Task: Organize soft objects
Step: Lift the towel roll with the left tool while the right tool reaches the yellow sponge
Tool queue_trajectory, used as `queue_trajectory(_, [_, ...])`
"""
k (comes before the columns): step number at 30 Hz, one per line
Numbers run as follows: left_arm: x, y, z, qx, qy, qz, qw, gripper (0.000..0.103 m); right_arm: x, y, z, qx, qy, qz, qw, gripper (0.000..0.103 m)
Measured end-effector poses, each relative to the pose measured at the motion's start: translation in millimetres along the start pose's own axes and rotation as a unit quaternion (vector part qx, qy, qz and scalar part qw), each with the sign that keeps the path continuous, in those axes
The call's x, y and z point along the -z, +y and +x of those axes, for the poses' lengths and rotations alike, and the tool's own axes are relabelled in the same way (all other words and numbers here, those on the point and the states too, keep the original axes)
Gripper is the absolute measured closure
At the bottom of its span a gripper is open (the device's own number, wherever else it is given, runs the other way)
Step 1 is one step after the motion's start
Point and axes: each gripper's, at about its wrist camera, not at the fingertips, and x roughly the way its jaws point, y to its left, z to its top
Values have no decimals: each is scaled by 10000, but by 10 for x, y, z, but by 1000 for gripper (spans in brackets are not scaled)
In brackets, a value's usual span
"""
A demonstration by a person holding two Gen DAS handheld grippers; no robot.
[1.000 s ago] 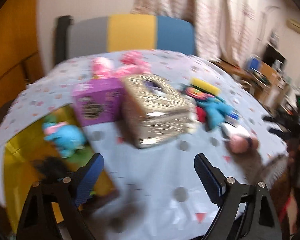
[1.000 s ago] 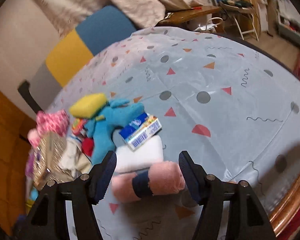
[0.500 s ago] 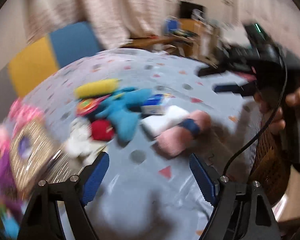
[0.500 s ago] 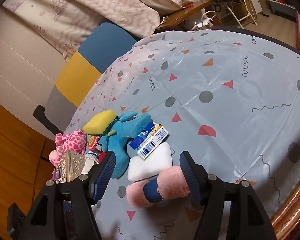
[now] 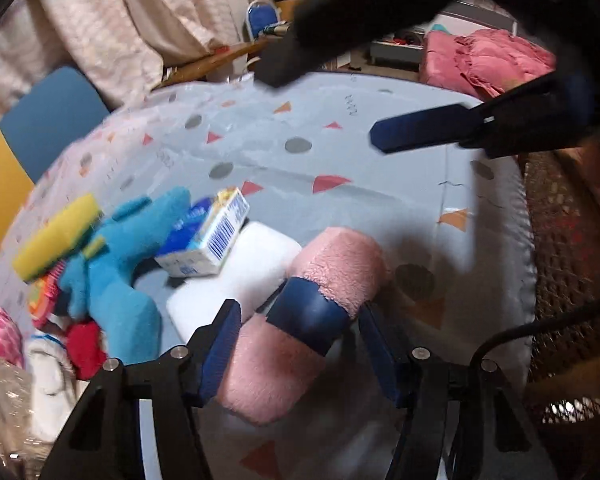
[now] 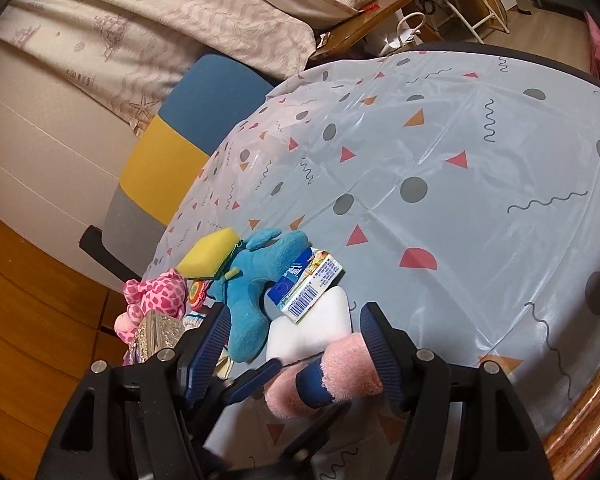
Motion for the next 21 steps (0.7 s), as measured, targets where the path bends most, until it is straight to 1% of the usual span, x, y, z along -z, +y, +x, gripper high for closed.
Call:
queue_trajectory(1, [14,9,38,-17,51,-76,10000,60,-2,-3,-3,-5,8,3,10000,34])
queue_trajectory(3, [61,6,-7,-98,-88,-206,9997,65,-5,-11,-8,-46,7,20,10000,34])
queue_trajectory(6, [219,111,-150,91,-107,-793,9967,66,-4,-10,-12,-39,16,19,10000,34])
queue_trajectory(8, [409,220,-292,175,-37,-1322,9911,65,-8,-3,1,-9,43,6,10000,34])
queue_trajectory(9, [523,259,-367,122,-21,-1543,9879,65,-7,2,8,12,66,-3,10000,34])
queue_trajectory(11, [786,342,-536,-87,66,-1976,9802,65,2,17,23,79,116,-29,9999,34])
queue_trajectory(12, [941,380,-628,-290,104,-2159,9759,65,9,23,32,110,148,-46,9998,34])
queue_trajectory(13, [1080,406,-716,-591,145,-2290,9715,65,13,32,42,129,174,-60,9997,34])
queue_trajectory(15, [1296,465,-833,-1067,210,-2494,9623,65,28,49,64,186,251,-97,9995,34])
queue_trajectory(16, [1420,506,-892,-1298,219,-2624,9559,64,36,64,77,229,290,-130,9992,34])
queue_trajectory(18, [1549,548,-906,-1580,226,-2657,9508,60,53,109,91,325,334,-255,9986,34])
queue_trajectory(21, [1659,579,-762,-1717,325,-2572,9504,53,90,242,166,502,547,-640,9952,34])
